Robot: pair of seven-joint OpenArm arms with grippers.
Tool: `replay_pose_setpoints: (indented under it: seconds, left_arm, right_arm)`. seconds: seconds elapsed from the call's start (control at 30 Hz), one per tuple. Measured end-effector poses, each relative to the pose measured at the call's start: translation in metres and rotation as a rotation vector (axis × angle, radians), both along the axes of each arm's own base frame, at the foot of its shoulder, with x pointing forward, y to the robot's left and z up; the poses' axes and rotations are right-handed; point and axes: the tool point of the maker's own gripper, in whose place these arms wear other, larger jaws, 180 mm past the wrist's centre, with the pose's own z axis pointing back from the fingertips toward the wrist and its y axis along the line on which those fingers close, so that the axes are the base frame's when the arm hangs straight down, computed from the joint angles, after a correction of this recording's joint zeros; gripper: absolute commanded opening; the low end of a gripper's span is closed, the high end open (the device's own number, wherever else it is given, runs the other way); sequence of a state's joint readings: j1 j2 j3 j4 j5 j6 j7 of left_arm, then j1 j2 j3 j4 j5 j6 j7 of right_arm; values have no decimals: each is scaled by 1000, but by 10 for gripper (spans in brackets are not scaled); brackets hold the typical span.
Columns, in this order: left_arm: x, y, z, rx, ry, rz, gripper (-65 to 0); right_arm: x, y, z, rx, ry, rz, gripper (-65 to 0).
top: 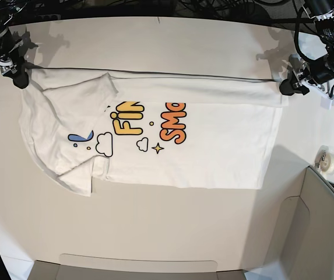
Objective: Layout the t-shirt on the table in an organized manner, then fold the t-shirt properly
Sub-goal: 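Grasp the folded edge corners with both grippers, then drag the folded edge with both grippers away from the hem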
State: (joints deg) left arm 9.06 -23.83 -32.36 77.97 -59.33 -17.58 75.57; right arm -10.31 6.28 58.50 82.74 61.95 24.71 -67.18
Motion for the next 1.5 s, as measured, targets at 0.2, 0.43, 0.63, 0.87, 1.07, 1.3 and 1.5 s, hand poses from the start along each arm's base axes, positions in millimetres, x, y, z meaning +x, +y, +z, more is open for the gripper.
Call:
replay_pose_setpoints:
  seconds: [0.2,0.43,0.63,0.87,1.07,1.3,1.5]
  left_arm:
    - [1,-4,-2,1,5,-18,-383]
    - [5,-19,-4,-15,5,-64,-383]
    - [12,-22,-3,-1,6,-88,-532]
    - [8,-25,-7,-16,23,-88,-650]
    - [-15,-11,-10,9,51,-79,-650]
    - [-57,14,-12,9,92,12,-650]
    - [-86,7,-7,-16,120,-1,-650]
  right_arm:
    - [13,20,-4,15,1,64,-473]
    - [13,30,-13,4,46,124,-586]
    - [13,30,-13,5,46,124,-576]
    - [11,30,-13,-1,46,123,-602]
    - [-16,38,-14,7,96,162,-631]
    - [-68,40,-22,29,161,159,-631]
    - [-93,39,-24,37,194,149,-632]
